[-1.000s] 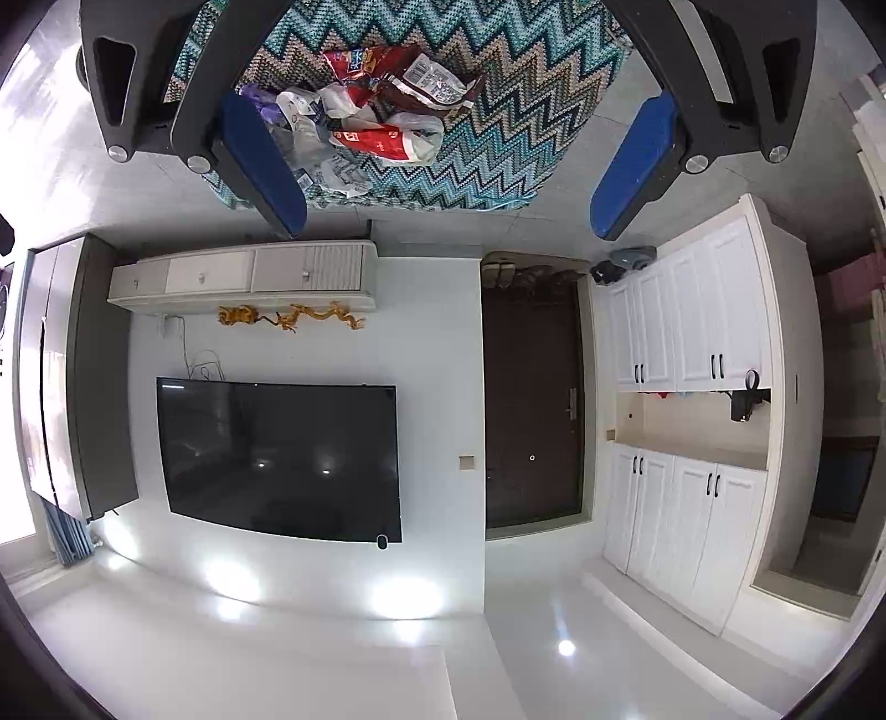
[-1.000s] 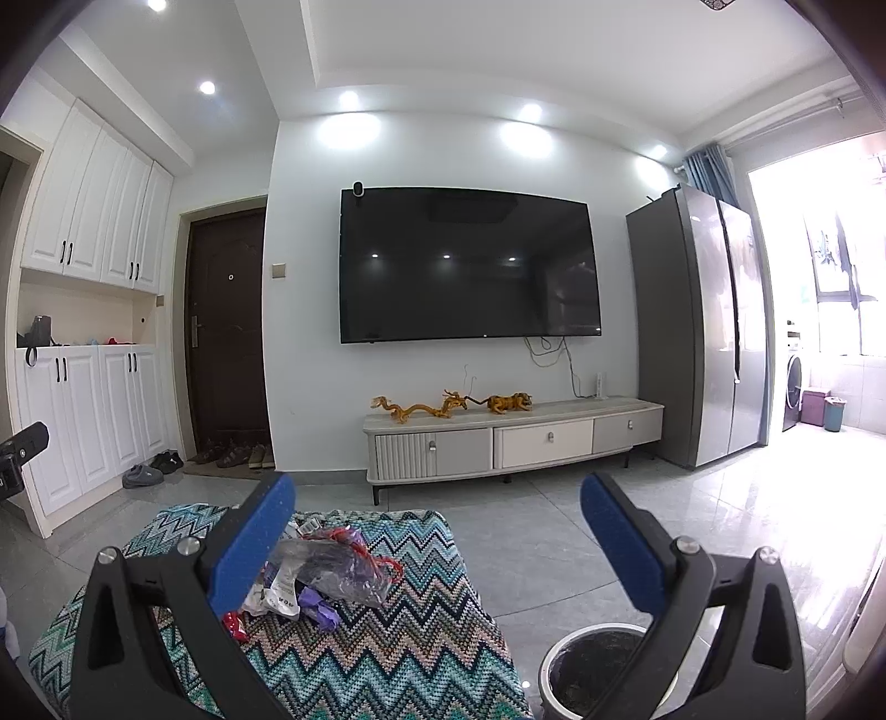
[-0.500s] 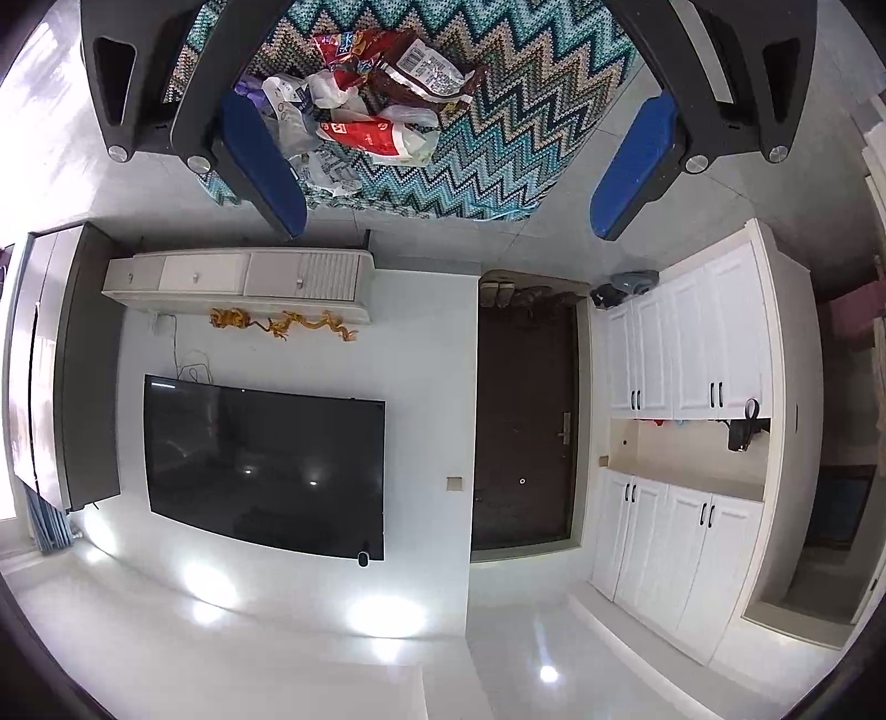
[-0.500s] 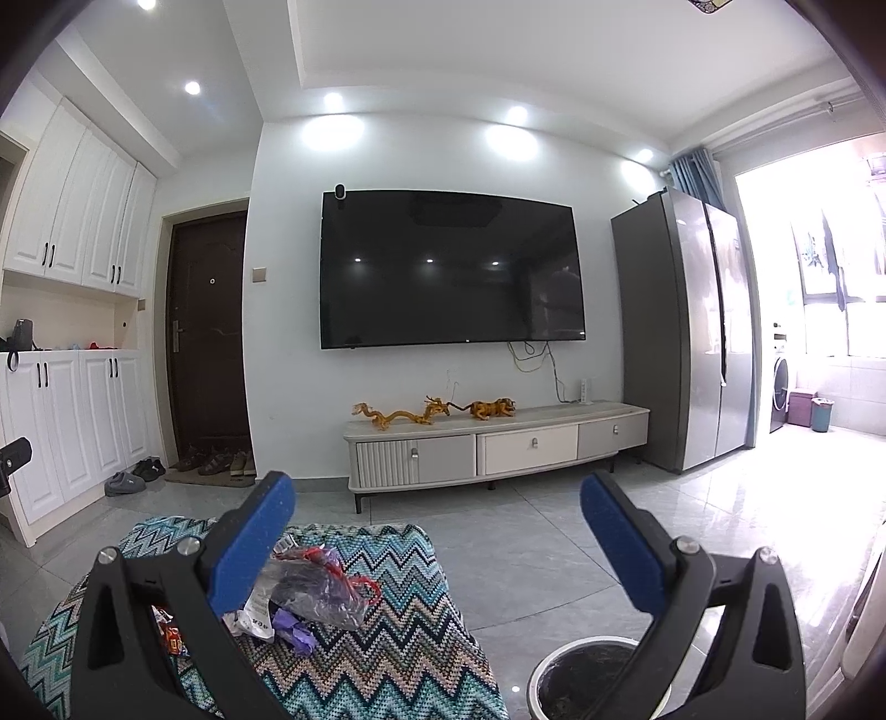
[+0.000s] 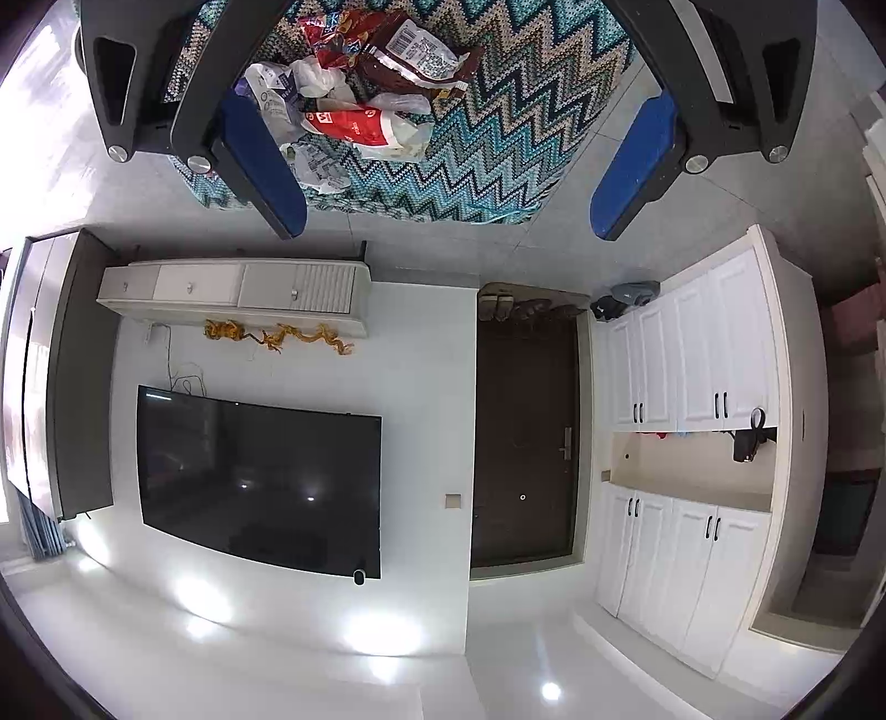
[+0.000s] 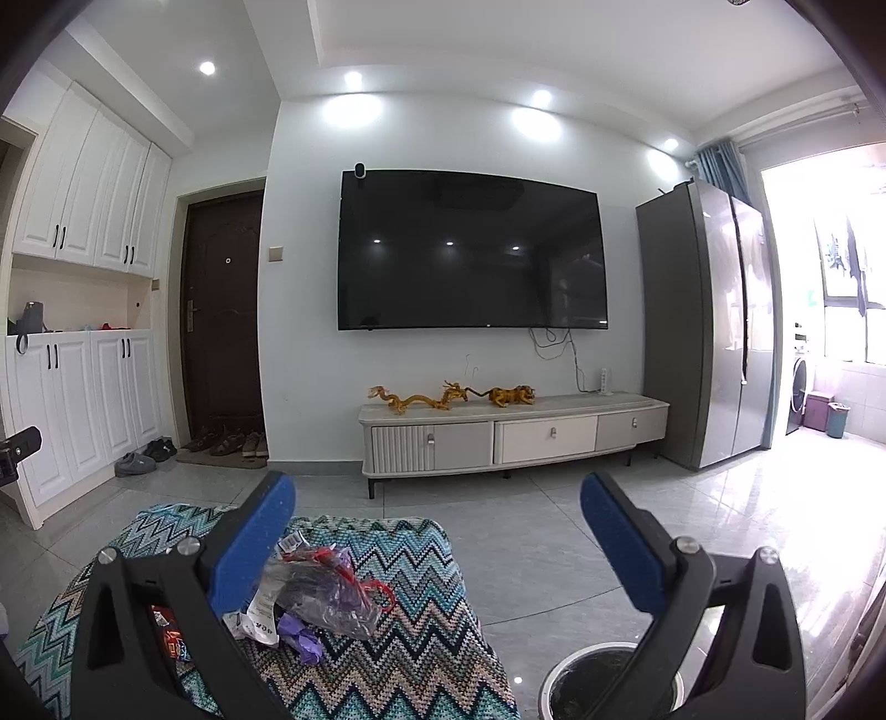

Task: Collect trash
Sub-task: 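Grasp the red snack bag with the left tool while the right tool grasps the purple glove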

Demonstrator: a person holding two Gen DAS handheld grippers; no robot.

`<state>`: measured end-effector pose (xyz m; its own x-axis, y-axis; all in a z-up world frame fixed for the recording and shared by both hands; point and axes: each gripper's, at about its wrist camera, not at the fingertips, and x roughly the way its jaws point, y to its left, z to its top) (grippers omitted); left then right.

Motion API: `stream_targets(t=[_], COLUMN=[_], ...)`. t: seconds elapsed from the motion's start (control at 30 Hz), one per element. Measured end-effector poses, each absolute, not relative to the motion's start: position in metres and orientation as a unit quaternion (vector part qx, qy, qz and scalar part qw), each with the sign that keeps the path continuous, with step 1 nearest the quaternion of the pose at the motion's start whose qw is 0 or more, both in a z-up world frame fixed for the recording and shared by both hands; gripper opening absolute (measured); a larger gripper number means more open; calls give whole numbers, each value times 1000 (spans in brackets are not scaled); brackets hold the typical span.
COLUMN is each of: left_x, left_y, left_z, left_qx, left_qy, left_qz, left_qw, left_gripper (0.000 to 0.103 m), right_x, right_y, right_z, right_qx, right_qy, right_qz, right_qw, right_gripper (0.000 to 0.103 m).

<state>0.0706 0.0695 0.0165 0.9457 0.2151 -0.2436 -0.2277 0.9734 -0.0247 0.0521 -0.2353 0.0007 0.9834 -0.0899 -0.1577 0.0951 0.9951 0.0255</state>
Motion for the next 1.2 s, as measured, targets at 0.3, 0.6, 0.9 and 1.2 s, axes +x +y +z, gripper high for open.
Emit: stream_targets(t=[0.3, 0.6, 0.9, 1.2], left_x=[101, 129, 166, 187], left_y=[84, 45, 20, 20], left_z=[-30, -99, -147, -173], left_qx=[-13, -8, -10, -29], left_qy=[207, 323, 400, 445], left_qz=[64, -99, -161, -168], left_qw=[976, 941, 902, 879], left_gripper=[103, 98, 73, 39], right_x=[90, 142, 193, 237], right_y=[-229, -210, -170, -147], right_z=[-34, -103, -160, -193], right_qx=[21, 58, 27, -24], right_qy=[157, 287, 382, 415], right_qz=[8, 134, 231, 246], right_qw=[987, 947, 894, 875], right_gripper=[103, 90, 61, 46])
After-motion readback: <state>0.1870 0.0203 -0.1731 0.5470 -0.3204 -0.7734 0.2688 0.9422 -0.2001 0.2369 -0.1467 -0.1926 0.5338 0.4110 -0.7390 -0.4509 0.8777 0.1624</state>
